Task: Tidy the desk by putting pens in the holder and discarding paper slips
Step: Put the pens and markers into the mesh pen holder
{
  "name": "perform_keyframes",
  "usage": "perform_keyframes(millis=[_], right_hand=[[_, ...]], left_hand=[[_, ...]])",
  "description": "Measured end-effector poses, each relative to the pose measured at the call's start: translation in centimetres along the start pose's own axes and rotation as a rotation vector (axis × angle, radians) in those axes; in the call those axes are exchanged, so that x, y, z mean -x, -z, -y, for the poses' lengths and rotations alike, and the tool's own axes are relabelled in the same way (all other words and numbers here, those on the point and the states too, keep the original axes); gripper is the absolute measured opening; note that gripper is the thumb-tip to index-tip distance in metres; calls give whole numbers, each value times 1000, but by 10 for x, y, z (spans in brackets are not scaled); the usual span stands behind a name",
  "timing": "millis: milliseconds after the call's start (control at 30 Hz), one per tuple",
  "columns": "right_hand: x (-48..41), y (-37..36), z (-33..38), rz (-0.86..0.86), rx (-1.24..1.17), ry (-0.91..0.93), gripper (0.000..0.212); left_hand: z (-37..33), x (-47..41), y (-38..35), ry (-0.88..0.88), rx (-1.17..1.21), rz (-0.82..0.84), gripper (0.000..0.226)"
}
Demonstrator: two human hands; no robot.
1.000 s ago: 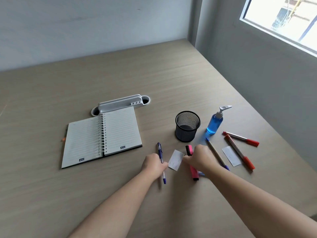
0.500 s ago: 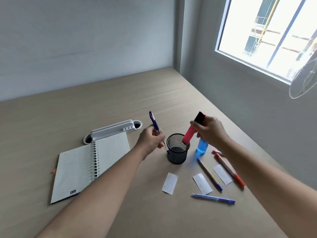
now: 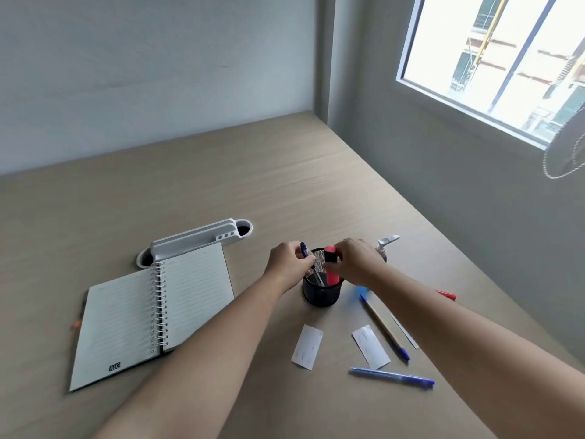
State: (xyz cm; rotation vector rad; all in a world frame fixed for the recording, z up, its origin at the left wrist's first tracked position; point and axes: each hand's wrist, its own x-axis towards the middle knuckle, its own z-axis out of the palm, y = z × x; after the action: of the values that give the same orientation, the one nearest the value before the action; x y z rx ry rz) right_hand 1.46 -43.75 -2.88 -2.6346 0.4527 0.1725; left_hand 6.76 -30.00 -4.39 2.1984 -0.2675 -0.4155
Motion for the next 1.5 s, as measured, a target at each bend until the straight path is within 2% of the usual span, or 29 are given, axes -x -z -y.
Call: perform_keyframes(millis=[67, 167, 233, 400, 500, 567, 667, 767, 833, 900, 1000, 1200, 1333, 1433, 1500], right_hand=[[-2, -4, 0, -3, 15, 0, 24], [-2, -6, 1, -78, -21, 18, 26], [3, -3, 1, -151, -65, 35, 30], [33, 15, -13, -340, -155, 82, 14], [63, 17, -35, -421, -169, 11, 12], [82, 13, -54, -397, -168, -65, 13], [101, -4, -83, -281, -162, -172, 13], [106, -24, -102, -17, -97, -264, 10], [107, -36, -111, 95, -25, -278, 11], [106, -45, -117, 105, 42, -266, 18], [104, -51, -121, 99, 108, -233, 28], [100, -49, -126, 78, 114, -164, 20], [99, -18, -129, 67, 77, -119, 16], [99, 10, -126, 6, 49, -65, 16], [101, 26, -117, -20, -7, -18, 13]], left_hand=[[0, -1, 1, -22, 25, -15, 14], [-4, 0, 9, -86, 3, -101, 43], [-7, 4, 15, -151, 2, -167, 51], [-14, 29, 23, -344, -113, -221, 27], [-12, 57, 11, -469, -214, -167, 17], [-9, 75, -3, -520, -291, -82, 14], [3, 95, -31, -494, -404, 125, 15], [23, 101, -61, -395, -546, 337, 21], [35, 103, -79, -351, -617, 443, 25], [44, 105, -92, -334, -653, 484, 28], [45, 105, -107, -375, -678, 462, 31], [29, 104, -125, -468, -841, 522, 25], [20, 103, -117, -490, -927, 611, 18], [17, 102, -100, -438, -901, 607, 10], [14, 106, -83, -334, -839, 613, 4]])
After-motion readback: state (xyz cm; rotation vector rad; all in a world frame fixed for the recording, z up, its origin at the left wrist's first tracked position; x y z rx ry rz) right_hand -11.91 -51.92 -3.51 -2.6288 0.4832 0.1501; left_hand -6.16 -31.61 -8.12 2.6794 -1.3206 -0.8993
